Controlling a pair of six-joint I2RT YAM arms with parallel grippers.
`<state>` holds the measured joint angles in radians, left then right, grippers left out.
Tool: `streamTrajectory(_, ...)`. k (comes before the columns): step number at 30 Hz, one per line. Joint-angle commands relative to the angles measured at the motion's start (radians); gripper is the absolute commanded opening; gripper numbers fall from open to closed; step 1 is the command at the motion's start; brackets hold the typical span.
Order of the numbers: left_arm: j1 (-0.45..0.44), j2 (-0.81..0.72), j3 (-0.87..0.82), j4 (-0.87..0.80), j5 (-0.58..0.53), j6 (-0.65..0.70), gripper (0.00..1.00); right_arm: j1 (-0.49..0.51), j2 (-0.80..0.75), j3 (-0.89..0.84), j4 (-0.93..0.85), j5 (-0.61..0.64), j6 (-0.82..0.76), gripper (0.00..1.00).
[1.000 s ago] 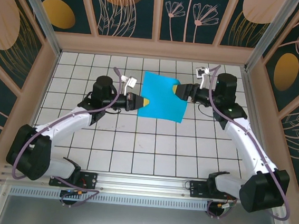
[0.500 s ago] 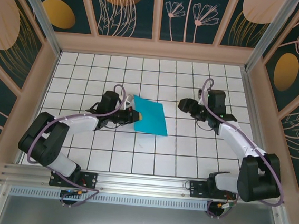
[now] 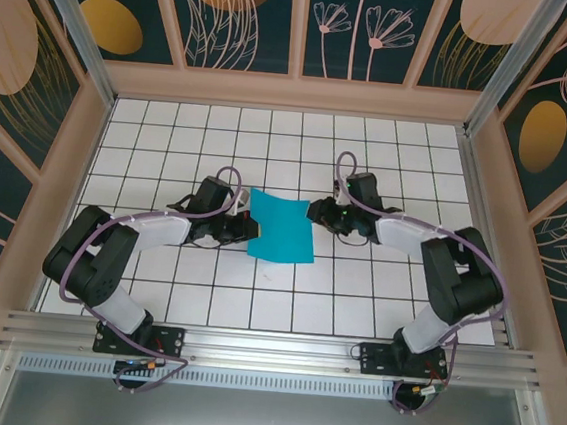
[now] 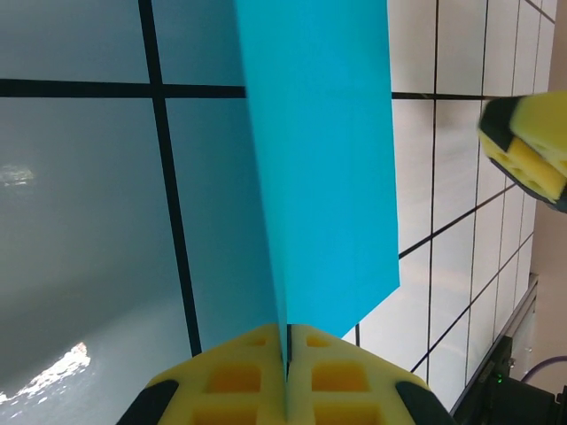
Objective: Fold a paper plane with a square sheet of paper (fold left side to right side)
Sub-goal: Place a square sheet of paper at the center of the table, then first fold in half a square sheet of paper at the center of the table.
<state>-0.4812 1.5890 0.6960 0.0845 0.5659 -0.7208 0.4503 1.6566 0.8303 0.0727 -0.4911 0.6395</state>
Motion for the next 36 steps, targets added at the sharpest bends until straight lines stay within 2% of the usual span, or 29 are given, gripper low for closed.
streamTrajectory(1, -0.006, 0.012, 0.019, -0.037, -0.003, 0.032, 0.00, 0.027, 0.054, 0.066, 0.023, 0.022, 0.022, 0.31)
streamTrajectory(12, -0.007, 0.012, 0.038, -0.047, 0.008, 0.050, 0.02, 0.077, 0.199, 0.167, -0.090, 0.070, -0.028, 0.31)
streamTrajectory(23, -0.007, 0.002, 0.059, 0.020, 0.031, 0.021, 0.44, 0.091, 0.229, 0.165, -0.151, 0.123, -0.056, 0.30)
streamTrajectory(28, -0.007, 0.014, 0.058, 0.043, 0.009, -0.001, 0.63, 0.091, 0.229, 0.162, -0.164, 0.131, -0.070, 0.29)
streamTrajectory(30, -0.007, 0.015, 0.054, 0.055, 0.000, -0.013, 0.68, 0.091, 0.229, 0.159, -0.165, 0.134, -0.072, 0.29)
streamTrajectory(36, -0.006, 0.036, 0.060, 0.102, -0.022, -0.056, 0.73, 0.111, 0.229, 0.155, -0.163, 0.135, -0.076, 0.29)
